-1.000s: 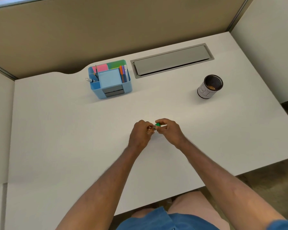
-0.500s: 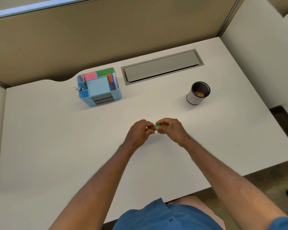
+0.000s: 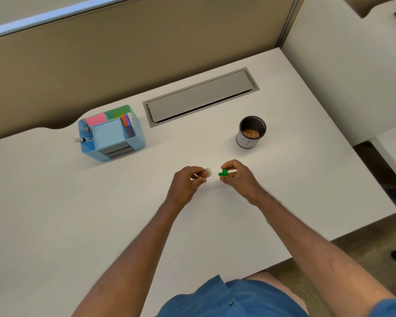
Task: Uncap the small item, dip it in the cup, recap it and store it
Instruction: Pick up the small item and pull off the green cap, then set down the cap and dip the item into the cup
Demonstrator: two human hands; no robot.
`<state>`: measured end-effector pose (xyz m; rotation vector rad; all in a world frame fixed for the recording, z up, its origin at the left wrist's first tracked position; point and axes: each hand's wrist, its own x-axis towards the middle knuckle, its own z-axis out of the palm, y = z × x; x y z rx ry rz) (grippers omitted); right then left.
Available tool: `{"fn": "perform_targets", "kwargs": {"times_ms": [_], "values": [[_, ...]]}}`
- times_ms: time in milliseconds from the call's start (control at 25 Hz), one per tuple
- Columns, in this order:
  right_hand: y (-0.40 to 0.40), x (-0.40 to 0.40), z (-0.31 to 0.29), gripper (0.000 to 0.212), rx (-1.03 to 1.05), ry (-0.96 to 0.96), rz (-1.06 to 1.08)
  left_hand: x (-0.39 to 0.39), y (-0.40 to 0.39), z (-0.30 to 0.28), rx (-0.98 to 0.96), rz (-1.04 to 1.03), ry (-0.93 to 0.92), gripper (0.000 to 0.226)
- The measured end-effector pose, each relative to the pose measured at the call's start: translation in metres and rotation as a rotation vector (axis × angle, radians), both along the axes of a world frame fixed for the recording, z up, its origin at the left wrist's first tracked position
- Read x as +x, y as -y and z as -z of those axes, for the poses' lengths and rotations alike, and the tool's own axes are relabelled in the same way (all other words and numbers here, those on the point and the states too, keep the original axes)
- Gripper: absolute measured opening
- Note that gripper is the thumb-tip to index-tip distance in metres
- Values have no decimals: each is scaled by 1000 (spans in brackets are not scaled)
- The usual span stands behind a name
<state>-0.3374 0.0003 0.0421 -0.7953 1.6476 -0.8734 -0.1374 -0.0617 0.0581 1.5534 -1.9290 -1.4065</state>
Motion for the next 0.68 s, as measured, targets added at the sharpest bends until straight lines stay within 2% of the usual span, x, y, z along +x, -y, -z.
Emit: {"fn": "perform_targets", "kwargs": {"times_ms": [120, 200, 400, 680], "values": [[-5, -18, 12, 27, 37, -109, 85, -16, 2, 1, 21, -35, -47, 21], [-7, -26, 18, 26, 31, -230, 63, -28, 3, 2, 31, -54, -72, 22], [-23, -17, 48, 23, -12, -443, -232, -50, 5, 7, 61, -70, -70, 25], [-36, -16, 59, 29, -41, -487, -305, -55, 8, 13, 64, -65, -55, 28]]}}
